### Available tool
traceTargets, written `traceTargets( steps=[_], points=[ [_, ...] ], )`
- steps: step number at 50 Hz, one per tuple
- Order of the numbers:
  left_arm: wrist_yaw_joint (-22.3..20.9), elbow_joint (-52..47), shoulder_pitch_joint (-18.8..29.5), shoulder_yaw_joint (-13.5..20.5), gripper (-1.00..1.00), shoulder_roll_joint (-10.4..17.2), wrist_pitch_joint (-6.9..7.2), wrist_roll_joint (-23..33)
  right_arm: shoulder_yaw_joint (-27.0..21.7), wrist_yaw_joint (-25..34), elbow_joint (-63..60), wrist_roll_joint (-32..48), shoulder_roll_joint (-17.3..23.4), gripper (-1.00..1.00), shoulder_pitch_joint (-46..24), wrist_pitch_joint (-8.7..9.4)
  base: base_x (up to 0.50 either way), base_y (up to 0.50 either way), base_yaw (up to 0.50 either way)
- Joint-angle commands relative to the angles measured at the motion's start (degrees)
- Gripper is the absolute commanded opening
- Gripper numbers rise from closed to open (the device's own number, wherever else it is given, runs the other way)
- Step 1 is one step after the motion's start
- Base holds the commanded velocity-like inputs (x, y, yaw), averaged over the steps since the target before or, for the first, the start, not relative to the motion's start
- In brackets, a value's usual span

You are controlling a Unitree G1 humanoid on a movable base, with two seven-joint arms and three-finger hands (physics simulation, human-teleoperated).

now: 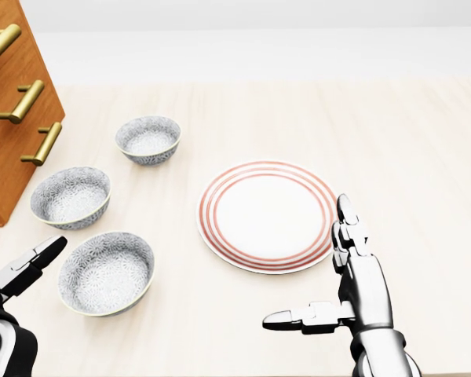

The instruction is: Put the bowl at the front on the plate.

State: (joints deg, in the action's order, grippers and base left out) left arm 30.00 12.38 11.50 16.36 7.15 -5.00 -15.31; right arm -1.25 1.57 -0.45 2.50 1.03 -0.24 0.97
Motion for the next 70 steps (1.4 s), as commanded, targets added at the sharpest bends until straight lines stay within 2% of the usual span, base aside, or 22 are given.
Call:
traceTargets(
  steps=[1, 3, 6, 19, 23, 34, 36, 39, 44, 50, 58, 66, 70],
  points=[
    [0.0, 0.4, 0.2, 0.2, 1.0, -0.2, 0.0, 0.1, 0.1, 0.1, 0.1, 0.2, 0.0, 1.0, -0.2, -0.19, 0.29, 0.0, 0.0],
    [0.0, 0.1, 0.2, 0.3, 1.0, -0.1, 0.0, -0.4, 0.3, 0.1, -0.4, 0.3, 0.0, 1.0, 0.0, 0.15, 0.29, 0.0, 0.0],
    [0.0, 0.2, 0.2, 0.2, 1.0, -0.1, 0.0, -0.3, 0.0, 0.1, 0.9, 0.4, 0.1, 1.0, -0.2, -0.81, 0.29, 0.0, 0.0],
    [0.0, 0.4, 0.2, 0.2, 1.0, -0.1, 0.0, -0.4, 0.0, -0.1, 0.9, 0.6, 0.0, 1.0, -0.2, -1.0, 0.29, 0.0, 0.0],
    [0.0, -0.2, 0.0, 0.2, 1.0, -0.1, 0.0, -0.4, 0.1, -0.2, -0.5, 0.7, -0.1, 1.0, 0.2, -0.13, 0.28, 0.0, 0.0],
    [0.0, -1.0, -0.4, 0.3, 1.0, -0.3, 0.0, -0.7, 0.2, -0.4, -1.2, 0.6, -0.1, 1.0, 0.4, 0.17, 0.28, 0.0, 0.0],
    [0.0, -0.5, -0.2, 0.4, 1.0, -0.3, 0.0, -0.7, 0.1, -0.3, -0.2, 0.5, 0.0, 1.0, 0.2, -0.55, 0.28, 0.0, 0.0],
    [0.0, 0.1, -0.1, 0.3, 1.0, -0.3, 0.0, -0.7, 0.2, -0.4, -0.9, 0.7, -0.1, 1.0, 0.3, 0.07, 0.29, 0.0, 0.0],
    [0.0, -0.8, -0.3, 0.3, 1.0, -0.2, 0.0, -0.8, 0.0, -0.5, 0.4, 0.7, 0.0, 1.0, 0.0, -0.92, 0.28, 0.0, 0.0],
    [0.0, -1.0, -0.4, 0.3, 1.0, -0.3, 0.0, -0.8, 0.2, -0.5, -1.1, 0.8, -0.1, 1.0, 0.3, 0.25, 0.28, 0.0, 0.0],
    [0.0, 0.3, 0.1, 0.3, 1.0, -0.3, 0.0, -0.7, 0.2, -0.5, -1.5, 0.9, -0.1, 1.0, 0.3, 0.48, 0.25, 0.0, 0.0],
    [0.0, -0.4, -0.3, 0.2, 1.0, -0.2, 0.0, -0.9, 0.6, -0.1, -1.3, 1.3, -0.1, 1.0, 0.8, -1.24, 0.0, 0.0, 0.0],
    [0.0, -0.4, -0.2, 0.3, 1.0, -0.2, 0.0, -0.8, 1.2, 0.2, -2.7, 2.2, -0.2, 1.0, 1.3, -1.1, 0.0, 0.0, 0.0]
  ],
)
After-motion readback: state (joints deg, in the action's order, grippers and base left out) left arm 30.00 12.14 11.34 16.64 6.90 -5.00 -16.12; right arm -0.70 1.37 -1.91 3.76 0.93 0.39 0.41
